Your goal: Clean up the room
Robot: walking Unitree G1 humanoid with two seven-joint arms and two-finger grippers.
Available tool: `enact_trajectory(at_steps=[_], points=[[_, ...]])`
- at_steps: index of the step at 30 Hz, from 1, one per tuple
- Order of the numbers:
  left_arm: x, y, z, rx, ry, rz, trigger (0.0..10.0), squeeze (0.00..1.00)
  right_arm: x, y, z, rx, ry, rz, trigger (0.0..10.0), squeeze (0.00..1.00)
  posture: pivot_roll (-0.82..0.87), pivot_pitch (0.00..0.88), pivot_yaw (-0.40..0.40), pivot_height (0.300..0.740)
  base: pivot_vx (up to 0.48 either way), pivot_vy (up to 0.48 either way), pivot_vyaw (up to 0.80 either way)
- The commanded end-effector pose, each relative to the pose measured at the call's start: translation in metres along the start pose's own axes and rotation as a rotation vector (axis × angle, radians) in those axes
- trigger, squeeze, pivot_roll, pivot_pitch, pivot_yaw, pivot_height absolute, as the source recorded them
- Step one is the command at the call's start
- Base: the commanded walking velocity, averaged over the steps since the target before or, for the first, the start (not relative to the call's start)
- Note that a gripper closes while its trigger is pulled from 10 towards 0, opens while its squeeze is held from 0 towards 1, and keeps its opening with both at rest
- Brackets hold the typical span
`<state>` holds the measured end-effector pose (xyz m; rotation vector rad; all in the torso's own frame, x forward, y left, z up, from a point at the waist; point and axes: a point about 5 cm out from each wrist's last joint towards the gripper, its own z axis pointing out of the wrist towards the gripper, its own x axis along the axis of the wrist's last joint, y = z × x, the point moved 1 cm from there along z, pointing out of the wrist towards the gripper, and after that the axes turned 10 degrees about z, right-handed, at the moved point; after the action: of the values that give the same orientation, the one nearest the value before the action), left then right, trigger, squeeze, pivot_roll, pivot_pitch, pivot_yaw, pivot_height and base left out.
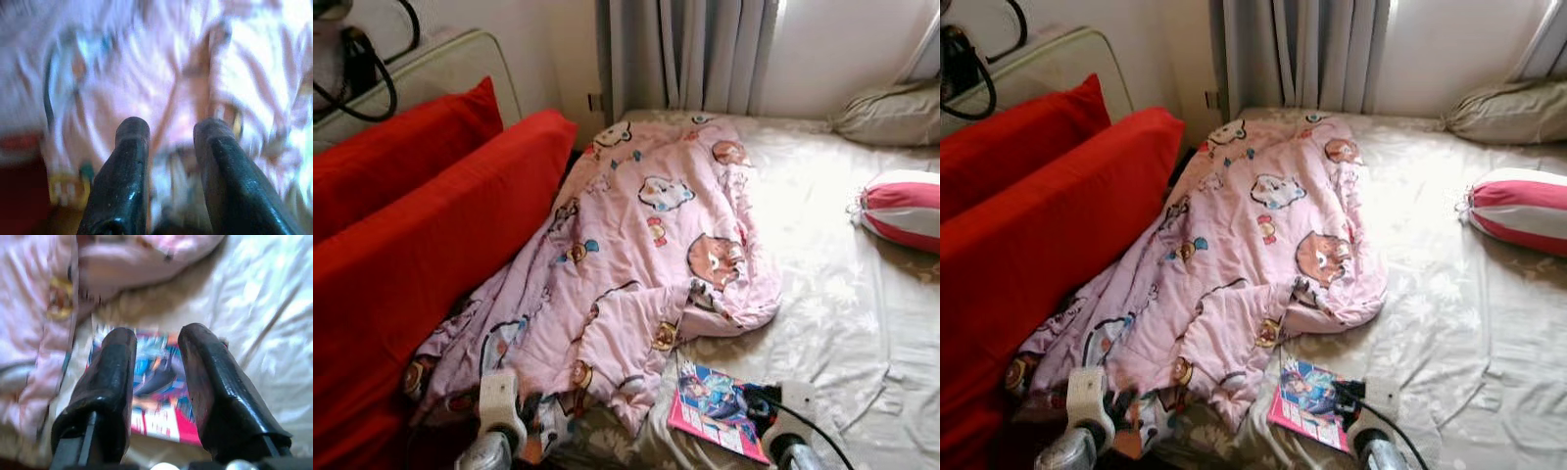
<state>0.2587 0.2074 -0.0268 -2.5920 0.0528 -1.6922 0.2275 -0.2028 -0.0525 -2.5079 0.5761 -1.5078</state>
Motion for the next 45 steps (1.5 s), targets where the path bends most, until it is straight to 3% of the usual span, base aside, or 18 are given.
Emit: enact_trajectory(at_steps=[1, 2, 5, 13, 17, 25, 34, 41, 45], points=[[0.007, -0.003, 0.001, 0.009, 0.044, -0.006, 10.0, 0.0, 0.004, 0.002, -0.001, -0.006, 0.038, 0.016, 10.0, 0.0, 0.02, 0.02, 0.045, 0.74, 0.0, 0.0, 0.0], [0.025, -0.003, 0.001, 0.008, 0.142, -0.012, 10.0, 0.0, 0.007, 0.001, -0.002, 0.016, 0.061, -0.03, 10.0, 0.0, 0.0, 0.009, 0.046, 0.74, 0.0, 0.0, 0.0], [0.04, 0.003, -0.001, -0.017, 0.234, 0.021, 10.0, 0.0, 0.015, -0.004, -0.002, 0.066, 0.117, -0.063, 10.0, 0.0, 0.01, 0.0, 0.046, 0.74, 0.0, 0.0, 0.0], [0.039, 0.016, -0.005, -0.094, 0.262, 0.089, 10.0, 0.0, 0.038, -0.01, -0.002, 0.091, 0.258, -0.057, 10.0, 0.0, 0.0, 0.0, 0.055, 0.74, 0.0, 0.0, 0.0], [0.041, 0.02, -0.007, -0.097, 0.284, 0.074, 10.0, 0.0, 0.054, -0.025, -0.004, 0.154, 0.337, -0.176, 10.0, 0.0, -0.01, 0.0, 0.042, 0.74, 0.0, 0.0, 0.0], [0.045, 0.028, -0.009, -0.104, 0.301, 0.08, 10.0, 0.0, 0.058, -0.026, -0.005, 0.166, 0.357, -0.206, 10.0, 0.0, -0.01, 0.0, 0.026, 0.74, 0.0, 0.0, 0.0], [0.049, 0.022, -0.008, -0.093, 0.304, 0.082, 10.0, 0.0, 0.056, -0.024, -0.005, 0.106, 0.325, -0.225, 10.0, 0.0, -0.01, 0.0, 0.035, 0.74, 0.0, 0.0, 0.0], [0.056, 0.022, -0.004, -0.101, 0.303, 0.09, 10.0, 0.0, 0.054, -0.026, -0.006, 0.101, 0.321, -0.227, 10.0, 0.0, 0.0, 0.0, 0.038, 0.697, 0.0, 0.0, 0.0], [0.059, 0.022, -0.003, -0.1, 0.305, 0.09, 10.0, 0.0, 0.054, -0.028, -0.007, 0.103, 0.33, -0.208, 10.0, 0.0, 0.01, 0.02, 0.036, 0.697, 0.0, 0.0, 0.0]])
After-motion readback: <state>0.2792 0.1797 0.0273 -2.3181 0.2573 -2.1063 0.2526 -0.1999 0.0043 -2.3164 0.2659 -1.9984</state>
